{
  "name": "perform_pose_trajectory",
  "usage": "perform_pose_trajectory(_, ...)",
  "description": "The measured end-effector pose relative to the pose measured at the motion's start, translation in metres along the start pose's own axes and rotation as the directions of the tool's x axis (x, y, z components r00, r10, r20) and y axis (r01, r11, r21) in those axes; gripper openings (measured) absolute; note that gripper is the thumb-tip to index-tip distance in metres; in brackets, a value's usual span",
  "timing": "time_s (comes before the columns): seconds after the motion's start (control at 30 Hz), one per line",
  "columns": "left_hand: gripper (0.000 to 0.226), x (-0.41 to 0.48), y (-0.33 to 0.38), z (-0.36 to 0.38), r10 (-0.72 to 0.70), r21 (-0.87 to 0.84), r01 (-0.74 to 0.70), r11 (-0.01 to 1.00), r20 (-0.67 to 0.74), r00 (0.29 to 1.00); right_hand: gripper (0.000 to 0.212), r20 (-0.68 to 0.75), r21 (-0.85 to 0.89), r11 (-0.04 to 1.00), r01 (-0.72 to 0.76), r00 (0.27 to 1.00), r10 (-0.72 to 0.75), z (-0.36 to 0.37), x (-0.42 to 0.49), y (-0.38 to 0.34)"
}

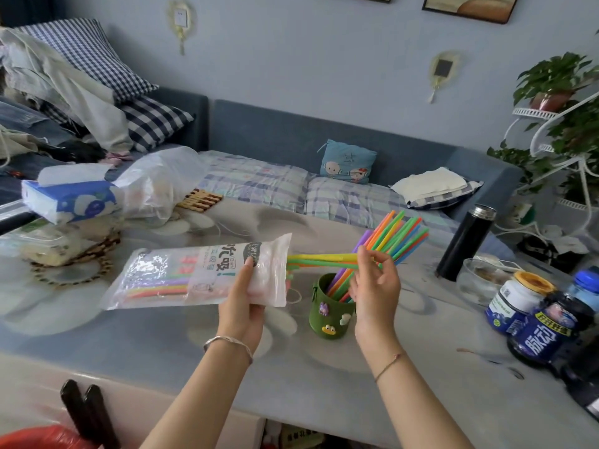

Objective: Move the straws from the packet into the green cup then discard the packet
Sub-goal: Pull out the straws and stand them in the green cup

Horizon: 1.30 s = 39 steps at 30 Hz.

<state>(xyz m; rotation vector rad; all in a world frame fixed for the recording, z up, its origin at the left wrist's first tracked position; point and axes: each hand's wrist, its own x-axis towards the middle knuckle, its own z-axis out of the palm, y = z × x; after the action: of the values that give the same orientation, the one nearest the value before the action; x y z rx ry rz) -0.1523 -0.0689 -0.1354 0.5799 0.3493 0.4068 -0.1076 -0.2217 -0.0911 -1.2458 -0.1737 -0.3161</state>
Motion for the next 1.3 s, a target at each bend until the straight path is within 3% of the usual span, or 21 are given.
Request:
perform_pose_trajectory(0.13, 0.035, -0.001, -0.007, 0.002, -0.025, 0.012, 0.024, 1.0, 0.035, 0.999, 0.018, 0.139, -0.01, 0.983, -0.185, 0.973, 0.184, 0.011, -0.01, 0.0)
perform_pose_trajectory(0.27, 0.057, -0.001, -0.015, 0.002, -0.008, 0.001, 0.008, 1.0, 0.026, 1.0, 0.033, 0.221, -0.214, 0.956, -0.202, 0.943, 0.249, 0.019, -0.015, 0.005)
perform_pose_trajectory(0.33, 0.061, -0.002, -0.015, 0.003, -0.002, -0.018, 0.003, 1.0, 0.047, 0.999, 0.039, 0.186, -0.23, 0.958, -0.172, 0.958, 0.217, 0.019, -0.011, 0.003)
perform_pose_trajectory(0.47, 0.027, -0.002, -0.009, 0.003, -0.014, 0.012, 0.013, 1.0, 0.09, 0.996, 0.039, -0.04, -0.038, 0.996, -0.08, 0.996, 0.079, 0.009, -0.002, -0.009)
perform_pose_trajectory(0.57, 0.044, -0.002, -0.008, 0.003, -0.019, 0.006, 0.019, 1.0, 0.043, 0.999, 0.024, -0.165, 0.129, 0.986, -0.109, 0.978, 0.13, 0.005, 0.003, -0.008)
perform_pose_trajectory(0.67, 0.071, 0.0, -0.014, 0.002, 0.0, -0.019, 0.001, 1.0, 0.052, 0.999, 0.017, -0.068, -0.035, 0.987, -0.158, 0.986, 0.155, 0.008, 0.0, -0.002)
perform_pose_trajectory(0.77, 0.07, -0.002, -0.018, 0.005, -0.023, -0.01, 0.024, 1.0, 0.091, 0.996, 0.014, 0.106, -0.194, 0.947, -0.258, 0.954, 0.282, 0.017, -0.007, 0.001)
perform_pose_trajectory(0.83, 0.066, -0.001, -0.021, 0.003, -0.025, -0.019, 0.027, 0.999, 0.084, 0.996, 0.014, 0.146, -0.246, 0.923, -0.295, 0.931, 0.336, 0.02, -0.01, 0.002)
perform_pose_trajectory(0.93, 0.067, 0.001, -0.02, 0.003, -0.03, -0.033, 0.032, 0.999, 0.059, 0.998, 0.019, 0.065, -0.195, 0.935, -0.296, 0.947, 0.313, 0.018, -0.009, -0.003)
perform_pose_trajectory(1.1, 0.047, 0.007, -0.017, -0.001, -0.041, -0.073, 0.044, 0.996, 0.042, 0.998, 0.033, -0.191, 0.074, 0.971, -0.228, 0.952, 0.238, 0.006, 0.0, -0.015)
perform_pose_trajectory(1.2, 0.05, 0.007, -0.021, -0.001, -0.046, -0.067, 0.049, 0.997, 0.05, 0.998, 0.033, -0.172, 0.054, 0.967, -0.25, 0.951, 0.256, 0.008, -0.002, -0.017)
perform_pose_trajectory(1.3, 0.054, 0.004, -0.025, 0.001, -0.06, -0.043, 0.062, 0.997, 0.055, 0.997, 0.029, -0.034, -0.016, 0.949, -0.315, 0.949, 0.315, 0.012, -0.006, -0.015)
